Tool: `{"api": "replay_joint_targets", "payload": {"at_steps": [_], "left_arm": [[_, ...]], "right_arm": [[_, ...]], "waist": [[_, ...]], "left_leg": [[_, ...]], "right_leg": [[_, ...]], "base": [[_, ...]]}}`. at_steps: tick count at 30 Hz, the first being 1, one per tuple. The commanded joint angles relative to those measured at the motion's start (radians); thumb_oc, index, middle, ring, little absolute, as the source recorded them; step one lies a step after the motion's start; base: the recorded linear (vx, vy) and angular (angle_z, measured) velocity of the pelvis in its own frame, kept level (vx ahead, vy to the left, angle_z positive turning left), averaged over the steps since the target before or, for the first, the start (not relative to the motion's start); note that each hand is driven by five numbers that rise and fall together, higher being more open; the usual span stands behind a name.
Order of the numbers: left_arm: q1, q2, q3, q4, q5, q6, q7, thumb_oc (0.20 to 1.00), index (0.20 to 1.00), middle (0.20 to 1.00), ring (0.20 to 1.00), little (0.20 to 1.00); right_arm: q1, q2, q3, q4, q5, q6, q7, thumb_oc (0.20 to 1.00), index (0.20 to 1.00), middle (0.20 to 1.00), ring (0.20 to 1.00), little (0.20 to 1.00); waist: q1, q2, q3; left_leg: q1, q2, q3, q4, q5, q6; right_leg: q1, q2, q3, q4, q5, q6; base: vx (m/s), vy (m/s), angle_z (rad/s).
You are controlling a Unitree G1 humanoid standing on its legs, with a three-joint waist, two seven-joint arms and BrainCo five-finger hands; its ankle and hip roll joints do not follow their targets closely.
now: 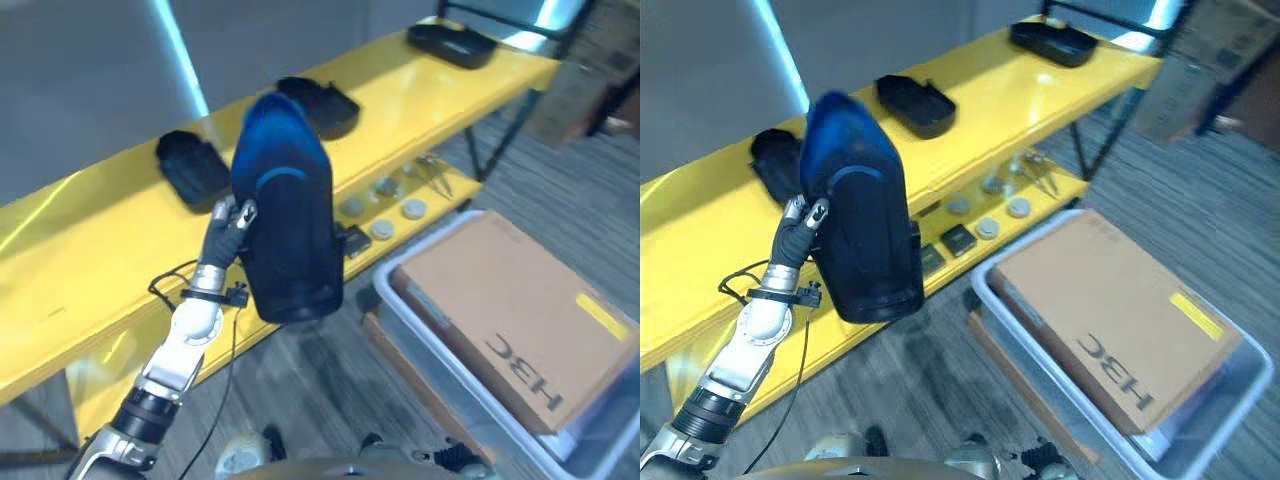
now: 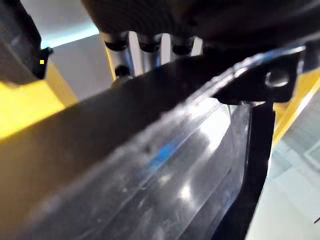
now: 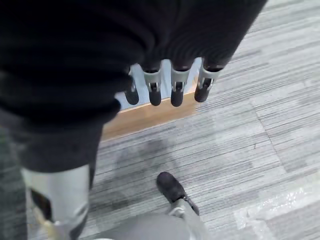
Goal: Move parts from the plastic box to the shelf.
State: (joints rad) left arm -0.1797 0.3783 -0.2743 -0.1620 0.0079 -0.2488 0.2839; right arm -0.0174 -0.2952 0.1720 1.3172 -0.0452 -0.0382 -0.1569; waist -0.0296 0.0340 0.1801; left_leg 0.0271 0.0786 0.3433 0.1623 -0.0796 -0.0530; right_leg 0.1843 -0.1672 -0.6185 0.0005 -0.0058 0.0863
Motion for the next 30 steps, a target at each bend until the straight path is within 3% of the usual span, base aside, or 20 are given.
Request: {"api": "replay_joint_targets", "payload": {"at_steps": [1,5,7,8,9,10,11,12,19,21,23,24,25,26,29,30], "left_arm": [[-0.051,0.034,0.068,-0.045,0.030,-0.074,-0.004,0.200,0.200,0.200,0.200,0.200],[-0.025,0.073,0.096,-0.085,0.037,-0.064,-0.009,0.200,0.200,0.200,0.200,0.200],[-0.018,0.085,0.099,-0.091,0.037,-0.061,-0.008,0.200,0.200,0.200,0.200,0.200],[-0.019,0.092,0.097,-0.097,0.034,-0.064,-0.007,0.200,0.200,0.200,0.200,0.200],[-0.031,0.098,0.074,-0.092,0.024,-0.068,-0.003,0.200,0.200,0.200,0.200,0.200],[-0.032,0.099,0.075,-0.091,0.024,-0.069,-0.003,0.200,0.200,0.200,0.200,0.200],[-0.042,0.101,0.063,-0.087,0.015,-0.073,-0.004,0.200,0.200,0.200,0.200,0.200],[-0.064,0.103,0.041,-0.088,-0.009,-0.080,-0.017,0.200,0.200,0.200,0.200,0.200],[-0.027,0.085,0.083,-0.101,-0.059,-0.089,0.008,0.200,0.200,0.200,0.200,0.200],[-0.002,0.080,0.106,-0.112,-0.085,-0.085,0.007,0.200,0.200,0.200,0.200,0.200],[-0.005,0.093,0.107,-0.104,-0.082,-0.081,-0.005,0.200,0.200,0.200,0.200,0.200],[-0.007,0.097,0.116,-0.099,-0.111,-0.081,-0.002,0.200,0.200,0.200,0.200,0.200],[-0.010,0.098,0.122,-0.091,-0.126,-0.082,0.000,0.200,0.200,0.200,0.200,0.200],[-0.021,0.107,0.140,-0.076,-0.124,-0.080,0.018,0.200,0.200,0.200,0.200,0.200],[-0.023,0.120,0.159,-0.048,-0.111,-0.081,0.035,0.200,0.200,0.200,0.200,0.200],[-0.016,0.124,0.173,-0.050,-0.107,-0.086,0.038,0.200,0.200,0.200,0.200,0.200]], "right_arm": [[-0.034,0.037,0.010,0.054,0.025,0.003,-0.010,1.000,1.000,1.000,1.000,1.000],[-0.053,0.050,0.011,0.047,0.008,0.016,-0.011,1.000,1.000,1.000,1.000,1.000],[-0.067,0.063,0.026,0.020,-0.003,0.010,-0.010,1.000,1.000,1.000,1.000,1.000],[-0.080,0.073,0.033,0.005,0.001,0.007,-0.015,1.000,1.000,1.000,1.000,1.000],[-0.091,0.095,0.061,-0.027,0.011,-0.001,-0.020,1.000,1.000,1.000,1.000,1.000],[-0.091,0.096,0.062,-0.027,0.011,-0.001,-0.021,1.000,1.000,1.000,1.000,1.000],[-0.087,0.108,0.077,-0.041,0.029,-0.011,-0.015,1.000,1.000,1.000,1.000,1.000],[-0.076,0.114,0.102,-0.055,0.046,-0.022,-0.016,1.000,1.000,1.000,1.000,1.000],[-0.095,0.134,0.156,-0.056,0.025,-0.016,-0.006,1.000,1.000,1.000,1.000,1.000],[-0.104,0.106,0.185,-0.044,-0.046,-0.010,0.001,1.000,1.000,1.000,1.000,1.000],[-0.096,0.073,0.142,-0.014,-0.044,-0.001,-0.016,1.000,1.000,1.000,1.000,1.000],[-0.084,0.051,0.080,0.001,-0.006,0.005,-0.034,1.000,1.000,1.000,1.000,1.000],[-0.078,0.043,0.044,0.002,0.030,0.005,-0.043,1.000,1.000,1.000,1.000,1.000],[-0.060,0.030,-0.006,0.002,0.088,-0.001,-0.049,1.000,1.000,1.000,1.000,1.000],[-0.046,0.020,0.002,0.009,0.088,0.001,-0.042,1.000,1.000,1.000,1.000,1.000],[-0.054,0.019,0.002,0.011,0.084,-0.001,-0.038,1.000,1.000,1.000,1.000,1.000]], "waist": [[0.010,-0.038,-0.086],[0.023,-0.058,-0.082],[0.018,-0.059,-0.061],[0.008,-0.061,-0.047],[-0.026,-0.066,-0.049],[-0.024,-0.065,-0.053],[-0.039,-0.064,-0.062],[-0.040,-0.061,-0.060],[-0.001,-0.045,-0.058],[0.027,-0.031,-0.033],[0.037,-0.034,-0.024],[0.027,-0.039,-0.027],[0.015,-0.038,-0.031],[0.005,-0.031,-0.040],[0.018,-0.022,-0.045],[0.022,-0.023,-0.043]], "left_leg": [[0.008,-0.004,-0.109,-0.075,-0.016,-0.020],[0.032,-0.041,-0.132,-0.108,-0.028,0.032],[0.051,-0.057,-0.141,-0.127,-0.026,0.058],[0.041,-0.061,-0.145,-0.141,0.006,0.070],[0.040,-0.061,-0.195,-0.188,0.031,0.061],[0.036,-0.059,-0.193,-0.190,0.035,0.060],[0.038,-0.065,-0.225,-0.206,0.044,0.052],[0.018,-0.079,-0.291,-0.201,0.051,0.049],[-0.007,-0.103,-0.338,-0.131,0.023,0.052],[-0.044,-0.114,-0.365,-0.074,0.011,0.039],[-0.087,-0.074,-0.388,-0.072,0.038,0.004],[-0.118,-0.001,-0.394,-0.090,0.080,-0.022],[-0.128,0.039,-0.384,-0.108,0.107,-0.032],[-0.149,0.123,-0.367,-0.166,0.180,-0.063],[-0.138,0.153,-0.411,-0.178,0.193,-0.096],[-0.133,0.135,-0.442,-0.130,0.149,-0.094]], "right_leg": [[-0.070,0.035,0.118,0.004,-0.044,0.001],[-0.104,-0.022,0.115,0.163,-0.045,0.025],[-0.161,-0.058,0.158,0.291,-0.020,0.055],[-0.207,-0.058,0.197,0.333,0.016,0.058],[-0.266,0.050,0.397,0.295,-0.013,0.067],[-0.270,0.053,0.398,0.290,-0.008,0.064],[-0.274,0.112,0.502,0.242,-0.038,0.063],[-0.260,0.142,0.611,0.195,-0.057,0.031],[-0.205,0.112,0.574,0.099,-0.048,0.015],[-0.201,0.100,0.549,0.112,-0.054,0.007],[-0.188,0.072,0.507,0.102,-0.057,0.009],[-0.176,0.033,0.475,0.085,-0.051,0.022],[-0.175,0.020,0.466,0.076,-0.050,0.029],[-0.171,0.002,0.467,0.064,-0.052,0.041],[-0.131,-0.021,0.498,0.038,-0.048,0.059],[-0.129,-0.040,0.521,0.041,-0.043,0.066]], "base": [[0.06,0.110,1.62],[0.07,0.191,0.67],[0.00,0.208,0.18],[-0.06,0.059,0.00],[-0.07,-0.017,0.12],[0.09,-0.042,1.09],[0.15,-0.022,1.42],[0.17,-0.054,1.35],[0.09,-0.073,0.57],[0.01,-0.008,0.21],[-0.01,0.111,0.55],[0.01,0.234,0.91],[0.09,0.400,1.50],[0.15,0.376,1.26],[0.22,0.372,0.07],[0.28,0.584,-0.75]]}}
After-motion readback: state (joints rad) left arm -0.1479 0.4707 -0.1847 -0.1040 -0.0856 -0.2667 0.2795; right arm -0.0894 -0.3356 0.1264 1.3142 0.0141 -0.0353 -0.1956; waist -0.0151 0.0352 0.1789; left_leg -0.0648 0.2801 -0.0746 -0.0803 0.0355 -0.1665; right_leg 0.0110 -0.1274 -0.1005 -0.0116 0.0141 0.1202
